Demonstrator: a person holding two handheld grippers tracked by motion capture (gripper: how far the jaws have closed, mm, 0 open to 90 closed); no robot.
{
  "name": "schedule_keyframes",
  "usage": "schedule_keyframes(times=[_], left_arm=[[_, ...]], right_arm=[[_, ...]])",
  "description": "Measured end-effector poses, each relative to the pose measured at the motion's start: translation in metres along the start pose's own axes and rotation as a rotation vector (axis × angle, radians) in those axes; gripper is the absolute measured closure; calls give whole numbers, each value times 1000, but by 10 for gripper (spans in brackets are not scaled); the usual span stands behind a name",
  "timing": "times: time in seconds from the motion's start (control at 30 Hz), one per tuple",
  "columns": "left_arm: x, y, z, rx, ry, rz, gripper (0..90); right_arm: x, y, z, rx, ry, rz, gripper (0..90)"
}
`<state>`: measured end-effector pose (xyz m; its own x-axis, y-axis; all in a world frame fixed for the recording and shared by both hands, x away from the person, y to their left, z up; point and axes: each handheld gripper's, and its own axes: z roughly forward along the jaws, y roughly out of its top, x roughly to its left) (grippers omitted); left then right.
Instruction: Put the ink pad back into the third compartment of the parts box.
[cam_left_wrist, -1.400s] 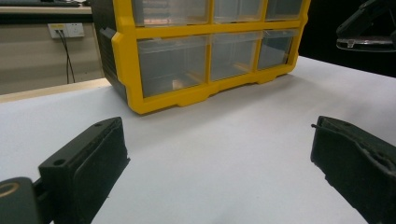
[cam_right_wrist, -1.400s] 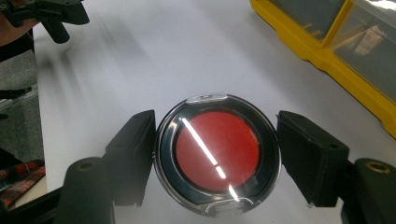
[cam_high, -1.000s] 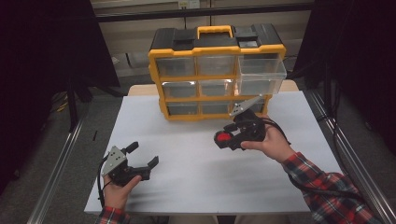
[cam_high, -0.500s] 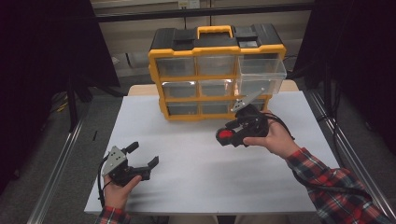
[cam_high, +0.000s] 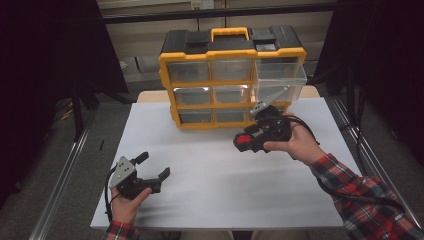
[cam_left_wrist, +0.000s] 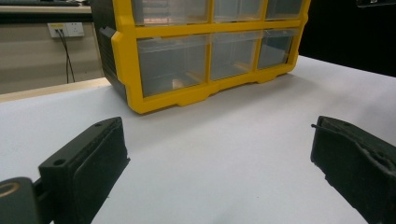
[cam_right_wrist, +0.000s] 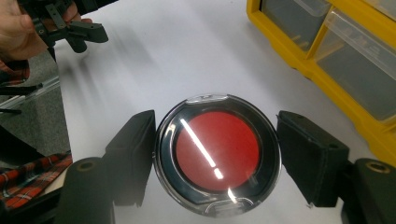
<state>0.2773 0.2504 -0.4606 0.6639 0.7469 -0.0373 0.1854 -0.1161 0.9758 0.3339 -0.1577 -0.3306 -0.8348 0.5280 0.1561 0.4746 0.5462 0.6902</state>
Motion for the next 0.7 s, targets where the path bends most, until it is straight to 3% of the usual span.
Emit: schedule_keyframes(times=[0.7], left_arm=[[0,0,0,-3,-6,-1,35]], right_arm=[[0,8,-14,14,5,6,304]])
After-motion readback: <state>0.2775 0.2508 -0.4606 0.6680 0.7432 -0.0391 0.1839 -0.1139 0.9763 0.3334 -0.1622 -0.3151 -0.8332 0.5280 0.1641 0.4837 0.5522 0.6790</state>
